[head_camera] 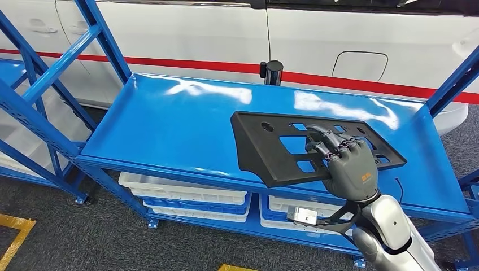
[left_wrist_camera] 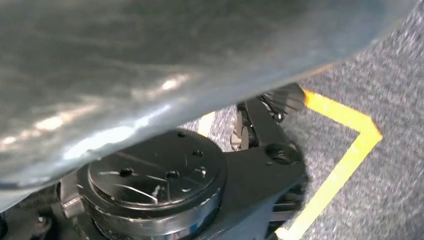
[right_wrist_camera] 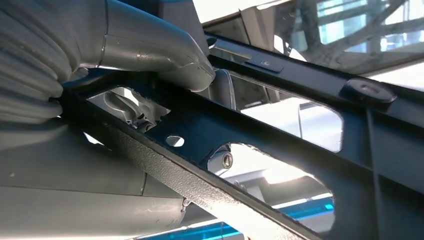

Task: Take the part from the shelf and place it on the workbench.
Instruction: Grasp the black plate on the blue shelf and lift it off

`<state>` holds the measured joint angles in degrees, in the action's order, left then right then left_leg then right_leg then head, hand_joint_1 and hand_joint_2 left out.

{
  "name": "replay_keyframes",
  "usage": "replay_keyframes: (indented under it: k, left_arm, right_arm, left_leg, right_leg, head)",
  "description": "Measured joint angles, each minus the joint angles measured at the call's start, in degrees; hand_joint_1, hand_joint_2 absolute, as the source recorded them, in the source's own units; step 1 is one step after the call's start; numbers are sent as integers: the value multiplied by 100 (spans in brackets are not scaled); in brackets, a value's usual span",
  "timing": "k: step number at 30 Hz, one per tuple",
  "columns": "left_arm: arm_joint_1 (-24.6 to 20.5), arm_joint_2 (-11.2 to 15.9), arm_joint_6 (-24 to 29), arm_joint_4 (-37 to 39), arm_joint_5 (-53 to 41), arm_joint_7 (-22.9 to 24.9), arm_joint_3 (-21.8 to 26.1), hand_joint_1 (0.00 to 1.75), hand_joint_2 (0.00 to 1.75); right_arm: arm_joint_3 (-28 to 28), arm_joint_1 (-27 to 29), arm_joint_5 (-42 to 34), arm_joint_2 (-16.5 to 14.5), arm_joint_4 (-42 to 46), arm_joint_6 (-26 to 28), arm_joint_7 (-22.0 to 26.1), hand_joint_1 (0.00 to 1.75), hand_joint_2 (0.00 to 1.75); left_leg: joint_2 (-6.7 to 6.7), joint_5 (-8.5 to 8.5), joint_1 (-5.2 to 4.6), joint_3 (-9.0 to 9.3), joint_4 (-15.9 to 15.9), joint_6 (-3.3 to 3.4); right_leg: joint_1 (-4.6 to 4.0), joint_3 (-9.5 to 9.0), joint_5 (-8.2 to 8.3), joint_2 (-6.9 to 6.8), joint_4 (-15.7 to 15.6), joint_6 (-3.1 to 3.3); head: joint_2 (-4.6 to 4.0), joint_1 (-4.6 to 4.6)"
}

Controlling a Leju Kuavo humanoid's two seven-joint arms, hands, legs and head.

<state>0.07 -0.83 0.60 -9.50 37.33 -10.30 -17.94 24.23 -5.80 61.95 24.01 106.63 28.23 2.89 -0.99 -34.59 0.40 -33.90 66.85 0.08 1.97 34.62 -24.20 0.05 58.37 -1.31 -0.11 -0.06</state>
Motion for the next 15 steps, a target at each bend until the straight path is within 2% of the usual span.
replay_keyframes:
  k: [1,2,3,4,5,7,8,9,11,12,13,15]
  left_arm:
    - [-2,-4,1,-1,1,-1,-1,0,0]
    - [-4,-7,3,-1,1,-3,-1,0,0]
    - [-5,-9,5,-1,1,-4,-1,0,0]
    - [-5,-11,7,-1,1,-6,-1,0,0]
    - [-7,-13,8,-1,1,-8,-1,0,0]
    - [-16,-21,10,-1,1,-11,-1,0,0]
    - [-21,-25,10,-1,1,-14,0,0,0]
    - [-25,-29,10,-1,1,-15,1,0,0]
    - [-24,-32,10,2,1,-17,2,0,0]
    - [-25,-34,10,4,1,-17,2,0,0]
    - [-26,-33,12,6,3,-17,2,0,0]
    - [-29,-26,16,8,9,-17,4,0,0]
  right_arm:
    - [23,-11,15,-11,16,1,0,175,175]
    - [47,-19,23,-24,28,1,0,175,175]
    - [70,-25,27,-34,36,1,0,175,175]
    - [91,-29,29,-44,45,1,0,175,175]
    - [109,-35,30,-52,56,1,0,175,175]
    - [138,-59,30,-62,83,1,0,175,175]
    - [151,-74,30,-65,94,2,0,175,175]
    - [164,-86,29,-69,104,2,0,175,175]
    - [190,-94,29,-74,111,3,0,175,175]
    - [201,-92,31,-75,113,5,0,175,175]
    - [208,-91,36,-75,113,8,0,175,175]
    - [215,-89,48,-73,115,22,0,175,175]
  left_leg:
    - [31,-195,11,-153,381,-14]
    - [44,-299,22,-256,661,-23]
    - [51,-287,32,-264,751,-27]
    - [57,-164,42,-152,605,-26]
    - [65,14,53,47,295,-24]
    - [65,291,56,490,-472,-19]
    - [54,355,45,592,-693,-8]
    - [39,383,18,621,-803,11]
    - [24,472,-27,525,-819,99]
    - [27,528,-39,474,-831,152]
    - [34,598,-41,411,-847,216]
    - [45,736,-51,255,-855,301]
  right_leg:
    - [-18,23,15,-21,1,31]
    - [-35,48,33,-42,2,46]
    - [-48,70,52,-58,3,54]
    - [-55,87,72,-72,4,51]
    - [-58,98,91,-82,5,37]
    - [-70,119,144,-93,6,-24]
    - [-78,132,177,-97,6,-62]
    - [-77,148,217,-101,2,-109]
    - [-49,193,294,-107,-20,-198]
    - [-35,244,268,-101,3,-220]
    - [-30,321,157,-90,102,-210]
    - [-37,534,-303,-56,644,-124]
  head:
    - [0,-5]
    - [0,-5]
    - [0,-6]
    - [0,-6]
    - [0,-6]
    - [0,-2]
    - [0,2]
    - [0,4]
    - [0,9]
    - [0,7]
    - [0,17]
    - [0,33]
